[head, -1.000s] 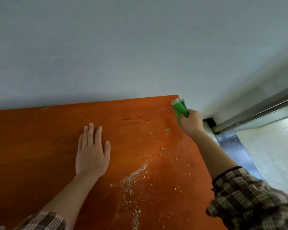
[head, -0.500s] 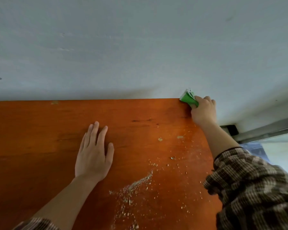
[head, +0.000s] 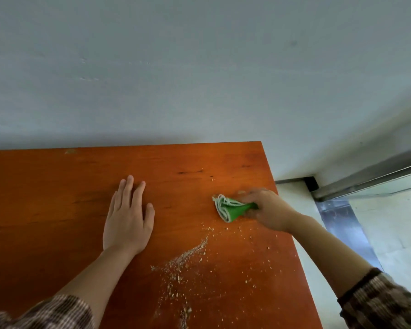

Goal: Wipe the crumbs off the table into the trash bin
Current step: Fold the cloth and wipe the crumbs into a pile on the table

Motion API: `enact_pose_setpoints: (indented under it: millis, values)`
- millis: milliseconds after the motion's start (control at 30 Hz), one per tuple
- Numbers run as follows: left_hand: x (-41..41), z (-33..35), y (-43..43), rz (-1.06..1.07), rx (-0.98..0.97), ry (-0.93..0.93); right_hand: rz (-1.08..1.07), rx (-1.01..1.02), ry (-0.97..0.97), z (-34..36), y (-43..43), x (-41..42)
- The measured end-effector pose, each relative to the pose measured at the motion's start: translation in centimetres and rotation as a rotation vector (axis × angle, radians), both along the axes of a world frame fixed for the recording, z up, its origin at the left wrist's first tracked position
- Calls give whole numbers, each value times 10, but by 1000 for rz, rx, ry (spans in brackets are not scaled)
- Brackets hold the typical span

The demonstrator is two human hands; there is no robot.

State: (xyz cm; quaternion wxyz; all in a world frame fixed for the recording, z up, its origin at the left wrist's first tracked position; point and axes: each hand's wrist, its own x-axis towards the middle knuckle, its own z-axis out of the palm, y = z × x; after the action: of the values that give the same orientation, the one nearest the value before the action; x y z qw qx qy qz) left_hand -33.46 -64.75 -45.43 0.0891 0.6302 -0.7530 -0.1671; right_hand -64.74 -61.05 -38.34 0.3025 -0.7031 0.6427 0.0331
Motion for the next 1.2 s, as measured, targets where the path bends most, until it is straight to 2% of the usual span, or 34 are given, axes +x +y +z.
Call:
enact_pose_setpoints:
  millis: [67, 133, 200, 333, 567, 667, 800, 1067, 1133, 1200]
  values:
    - [0, -1, -1, -3, 0, 1, -94, 36, -154, 10, -5, 0]
    - [0, 0, 0, 1, -1, 7, -333, -88, -248, 15, -19, -6]
    - [-1, 0, -1, 11, -4, 18, -523, -212, -167, 8, -41, -16]
    - [0, -2, -1, 11, -14, 3, -707, -223, 6, -26, -83, -22]
    - [-2, -4, -2, 19, -11, -8, -481, -241, 13, -40, -137, 21]
    - [-1, -4, -1, 16, -10, -16, -311, -220, 55, -33, -139, 36]
    - [-1, -1, 0, 19, -3, -4, -91, -168, 94, -18, -114, 39]
    - [-1, 2, -1, -1, 1, 18, 66, -72, 49, -12, -21, 45]
    - [-1, 3, -2, 6, 8, 16, 115, 24, 8, -11, -9, 47]
    - [0, 4, -2, 5, 15, 20, 46, 123, -140, 1, -8, 47]
